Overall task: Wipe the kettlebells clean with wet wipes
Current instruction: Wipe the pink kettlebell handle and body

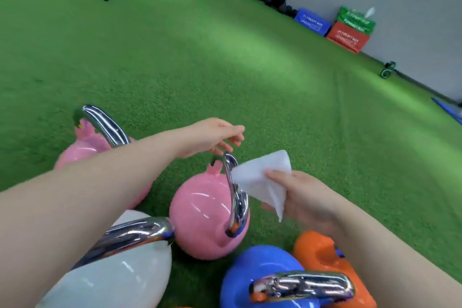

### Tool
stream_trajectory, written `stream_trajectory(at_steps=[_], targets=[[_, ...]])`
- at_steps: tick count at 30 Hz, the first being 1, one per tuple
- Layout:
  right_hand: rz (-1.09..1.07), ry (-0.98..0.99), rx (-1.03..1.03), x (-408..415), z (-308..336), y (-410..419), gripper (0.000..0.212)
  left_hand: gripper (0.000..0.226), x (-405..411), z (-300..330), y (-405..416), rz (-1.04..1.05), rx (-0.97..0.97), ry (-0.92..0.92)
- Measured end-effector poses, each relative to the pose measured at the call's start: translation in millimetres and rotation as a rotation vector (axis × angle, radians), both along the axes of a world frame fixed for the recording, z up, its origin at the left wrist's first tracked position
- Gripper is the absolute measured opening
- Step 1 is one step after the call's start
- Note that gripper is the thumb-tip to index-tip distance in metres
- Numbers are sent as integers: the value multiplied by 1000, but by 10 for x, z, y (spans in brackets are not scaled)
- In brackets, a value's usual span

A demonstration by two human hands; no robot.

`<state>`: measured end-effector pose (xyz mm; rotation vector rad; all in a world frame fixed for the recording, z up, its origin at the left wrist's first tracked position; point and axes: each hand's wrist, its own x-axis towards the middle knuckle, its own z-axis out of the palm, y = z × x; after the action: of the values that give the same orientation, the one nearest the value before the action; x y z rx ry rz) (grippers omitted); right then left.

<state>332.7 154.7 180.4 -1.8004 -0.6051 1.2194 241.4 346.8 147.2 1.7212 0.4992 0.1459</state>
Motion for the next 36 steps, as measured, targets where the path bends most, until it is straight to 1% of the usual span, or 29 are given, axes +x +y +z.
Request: stream_trajectory(at_steps=[3, 4, 5, 7, 9, 10, 12, 14, 16, 17, 20, 22, 23, 25, 26, 27, 29, 30, 32, 33, 36], targets=[[-123, 138, 40, 92, 3, 275, 31, 55, -35, -105, 71, -112, -138, 7], [-128, 175, 38, 115, -8, 366, 31, 59, -53, -140, 100, -138, -177, 5], [-119, 199, 32, 129, -13, 423, 30, 54, -59, -169, 105, -158, -198, 6], [-49, 187, -8, 151, -29, 551, 33, 30, -63, -226, 148, -135, -223, -1], [24, 105, -48, 200, -67, 695, 38, 9, -58, -271, 200, -40, -289, -39], [28, 48, -64, 238, -95, 768, 37, 5, -55, -291, 230, 16, -348, -64], [-20, -47, -101, 331, -173, 912, 33, 8, -53, -326, 284, 121, -472, -107], [-38, -94, -133, 403, -246, 1050, 29, 10, -52, -342, 319, 194, -570, -140], [-55, -111, -159, 463, -326, 1183, 25, 20, -38, -374, 359, 277, -615, -145], [-64, -126, -175, 491, -354, 1237, 25, 25, -25, -388, 374, 327, -603, -124], [-9, -216, -262, 588, -449, 1375, 19, 33, 14, -470, 422, 438, -482, 23], [43, -273, -337, 655, -499, 1432, 12, 31, 39, -516, 444, 421, -376, 164], [67, -293, -367, 692, -527, 1458, 13, 29, 52, -556, 459, 390, -278, 243], [117, -314, -406, 760, -565, 1499, 20, 30, 96, -645, 507, 330, 28, 365], [143, -317, -420, 784, -580, 1519, 23, 32, 123, -671, 529, 322, 167, 376], [170, -320, -429, 807, -592, 1538, 25, 32, 158, -693, 542, 323, 253, 339], [218, -316, -437, 848, -614, 1574, 26, 27, 230, -717, 524, 257, 306, 222], [240, -305, -437, 861, -601, 1579, 25, 27, 258, -718, 488, 159, 325, 185], [282, -279, -441, 905, -583, 1606, 23, 31, 323, -743, 445, -76, 380, 188], [305, -276, -449, 917, -572, 1614, 22, 31, 342, -765, 454, -144, 416, 196], [390, -310, -504, 921, -624, 1635, 25, 25, 383, -897, 548, -198, 480, 209]])
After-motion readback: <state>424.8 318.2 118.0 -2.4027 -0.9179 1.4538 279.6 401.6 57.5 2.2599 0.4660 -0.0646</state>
